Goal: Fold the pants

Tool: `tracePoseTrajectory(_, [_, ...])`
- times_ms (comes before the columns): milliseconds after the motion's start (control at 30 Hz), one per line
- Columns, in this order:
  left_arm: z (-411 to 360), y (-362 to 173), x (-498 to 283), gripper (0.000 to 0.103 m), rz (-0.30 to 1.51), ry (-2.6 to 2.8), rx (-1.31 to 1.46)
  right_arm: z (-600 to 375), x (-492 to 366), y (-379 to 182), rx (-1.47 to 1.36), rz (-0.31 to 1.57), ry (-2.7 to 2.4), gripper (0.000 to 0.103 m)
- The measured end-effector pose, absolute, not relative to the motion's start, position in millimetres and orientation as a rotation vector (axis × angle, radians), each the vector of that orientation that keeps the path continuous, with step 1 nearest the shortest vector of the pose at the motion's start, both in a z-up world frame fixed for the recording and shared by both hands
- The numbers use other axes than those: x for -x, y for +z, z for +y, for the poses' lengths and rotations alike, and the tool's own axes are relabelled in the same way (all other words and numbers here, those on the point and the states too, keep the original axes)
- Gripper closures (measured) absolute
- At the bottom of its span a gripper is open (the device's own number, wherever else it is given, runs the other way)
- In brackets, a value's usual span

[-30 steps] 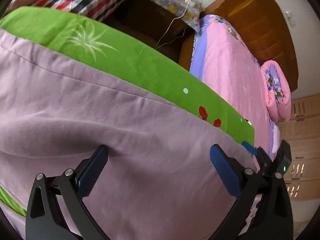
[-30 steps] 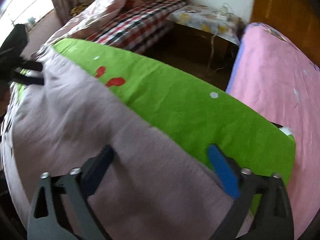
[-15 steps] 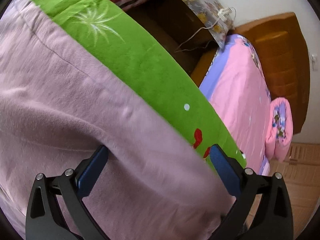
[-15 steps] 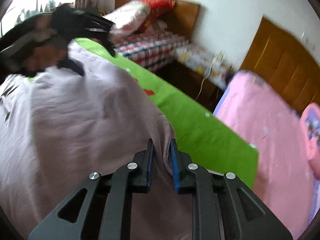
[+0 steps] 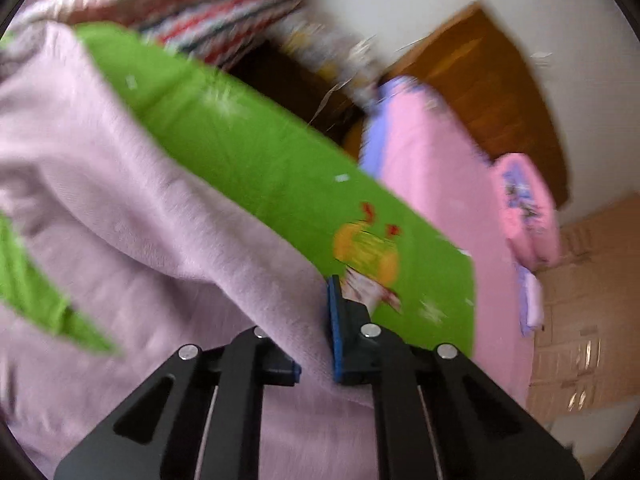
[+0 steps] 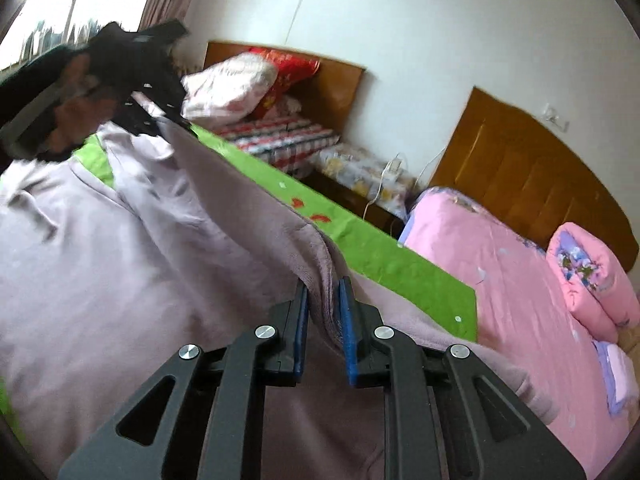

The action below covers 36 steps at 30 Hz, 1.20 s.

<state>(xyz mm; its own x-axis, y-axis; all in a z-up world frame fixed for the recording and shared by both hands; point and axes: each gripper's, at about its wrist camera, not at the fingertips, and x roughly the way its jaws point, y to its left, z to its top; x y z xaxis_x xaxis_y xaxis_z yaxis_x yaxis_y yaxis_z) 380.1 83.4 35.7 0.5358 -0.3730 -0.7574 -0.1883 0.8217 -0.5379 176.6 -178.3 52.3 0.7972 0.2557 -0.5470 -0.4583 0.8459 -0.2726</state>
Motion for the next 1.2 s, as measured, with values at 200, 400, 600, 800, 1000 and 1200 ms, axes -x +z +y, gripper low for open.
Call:
tracePoseTrajectory(200, [63.4, 43.8, -217.5, 0.085, 0.761, -0.241, 0.358, -188.6, -94.4, 38.0, 0.342, 0.579, 0.379, 0.064])
tracePoseTrajectory(400, [88.7, -52.2, -178.8, 0.046, 0.912, -0.264, 0.485, -224.5, -39.8, -5.7, 0.043, 0.737, 0.334, 0.034])
tracePoseTrajectory(600, [125.6, -41.2, -163.1, 0.016, 0.823, -0.229, 0.575, -295.3, -20.2, -9.6, -0.465, 0.677, 0.216, 0.034])
tracePoseTrajectory(800, [145.3, -51.5, -151.9, 0.016, 0.831, -0.224, 0.670, -339.9, -72.3, 2.4, -0.597, 0.704, 0.046, 0.034])
tracePoseTrajectory(1000, [151.3, -50.3, -144.7, 0.014, 0.835, -0.253, 0.667, -393.7, -136.9, -23.7, -0.808, 0.789, 0.054, 0.034])
tracePoseTrajectory(1200, [142.8, -45.3, -159.9, 0.013, 0.840, -0.281, 0.672, -401.5, -170.5, -45.2, -0.813, 0.842, 0.191, 0.040])
